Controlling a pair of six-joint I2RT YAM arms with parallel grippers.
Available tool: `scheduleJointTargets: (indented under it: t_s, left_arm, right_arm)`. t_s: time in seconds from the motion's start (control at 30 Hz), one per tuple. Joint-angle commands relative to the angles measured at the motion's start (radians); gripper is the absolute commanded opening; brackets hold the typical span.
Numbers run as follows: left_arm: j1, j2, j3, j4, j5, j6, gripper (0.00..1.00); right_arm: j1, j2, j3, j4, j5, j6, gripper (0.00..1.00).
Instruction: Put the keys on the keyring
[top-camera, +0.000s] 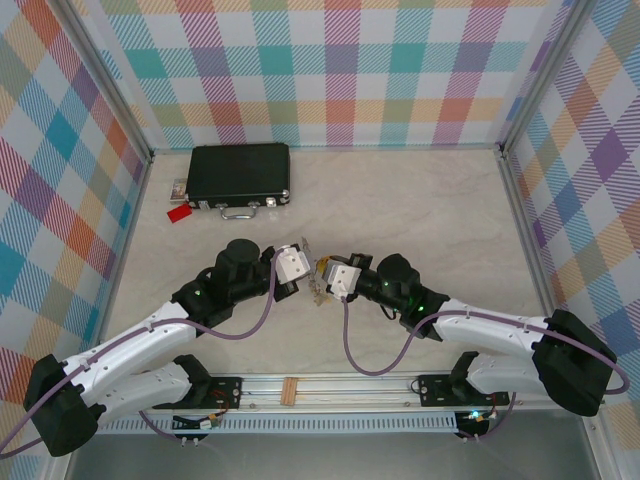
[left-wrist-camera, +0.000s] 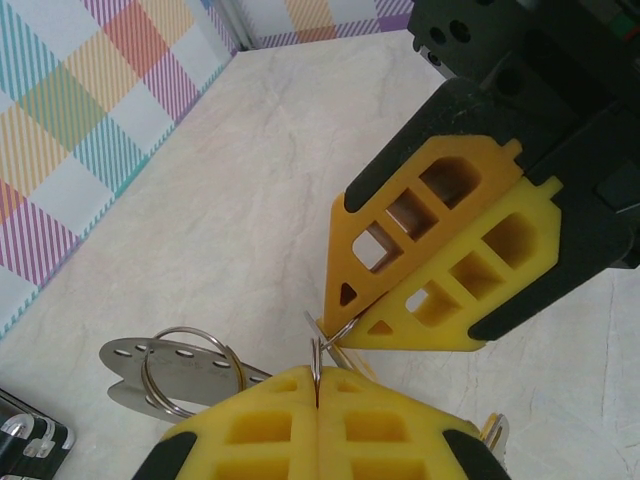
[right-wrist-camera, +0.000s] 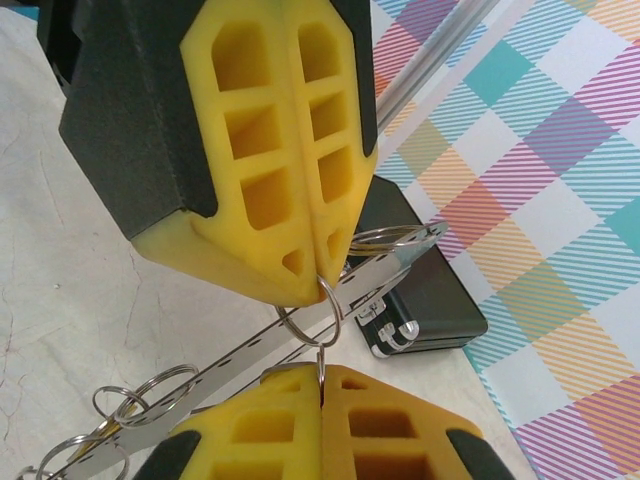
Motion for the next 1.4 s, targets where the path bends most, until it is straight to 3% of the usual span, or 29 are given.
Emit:
scheduleJointTargets:
  t_s: [0.0, 0.9, 1.1, 1.37]
  left_arm:
    - [-0.012, -0.008, 0.028, 0.057, 0.064, -0.023, 0.0]
    - [-0.013, 0.01, 0.054, 0.013, 0.01, -0.046, 0.0]
    - [-0.014, 0.013, 0.09, 0.023, 0.002, -0.137, 0.0]
    - [-0.013, -0.006, -0.045, 0.277, 0.013, -0.312, 0.0]
  right_arm:
    - [0.013, 0.012, 0.011, 0.033, -0.056, 0.007, 0.0]
    - [0.019, -0.081, -0.041, 0.043, -0.004, 0.015, 0.0]
    - [0.02, -0.081, -0.048, 0.049, 0.01, 0.022, 0.0]
    - [0.004, -0.153, -0.036, -0.035, 0.019, 0.122, 0.0]
